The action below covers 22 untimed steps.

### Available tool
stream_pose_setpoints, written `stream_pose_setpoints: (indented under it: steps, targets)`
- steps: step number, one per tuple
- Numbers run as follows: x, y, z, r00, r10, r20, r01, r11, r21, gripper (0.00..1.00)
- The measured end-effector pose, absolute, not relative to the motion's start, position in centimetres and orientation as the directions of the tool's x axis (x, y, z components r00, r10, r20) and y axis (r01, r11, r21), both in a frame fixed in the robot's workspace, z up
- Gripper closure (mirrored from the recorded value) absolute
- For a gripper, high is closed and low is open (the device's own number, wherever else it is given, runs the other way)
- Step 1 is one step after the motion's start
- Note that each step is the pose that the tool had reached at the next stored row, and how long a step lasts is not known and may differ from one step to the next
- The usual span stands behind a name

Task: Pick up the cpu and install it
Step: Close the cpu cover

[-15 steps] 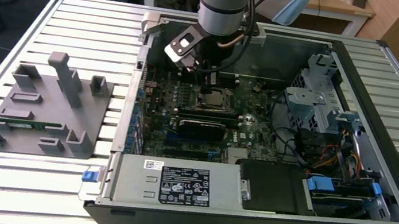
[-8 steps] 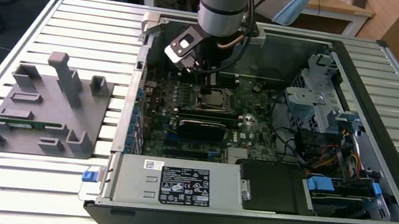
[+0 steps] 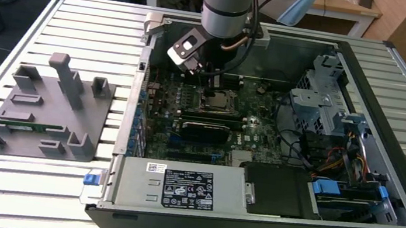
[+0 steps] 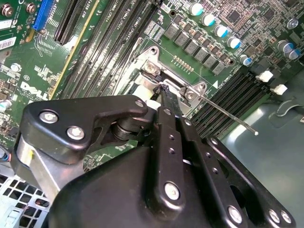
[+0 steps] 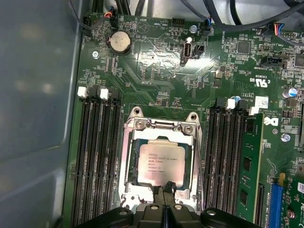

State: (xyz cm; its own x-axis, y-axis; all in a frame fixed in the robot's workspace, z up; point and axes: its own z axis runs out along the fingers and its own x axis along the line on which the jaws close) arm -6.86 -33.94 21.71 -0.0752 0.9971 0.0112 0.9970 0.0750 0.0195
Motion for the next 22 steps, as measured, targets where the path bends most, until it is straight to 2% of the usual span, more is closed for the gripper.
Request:
stream_pose_setpoints:
  steps: [22]
  targets:
    - [-6.86,-33.94,21.75,-0.075,0.997,0.011,0.997,0.075,0.019,0.89]
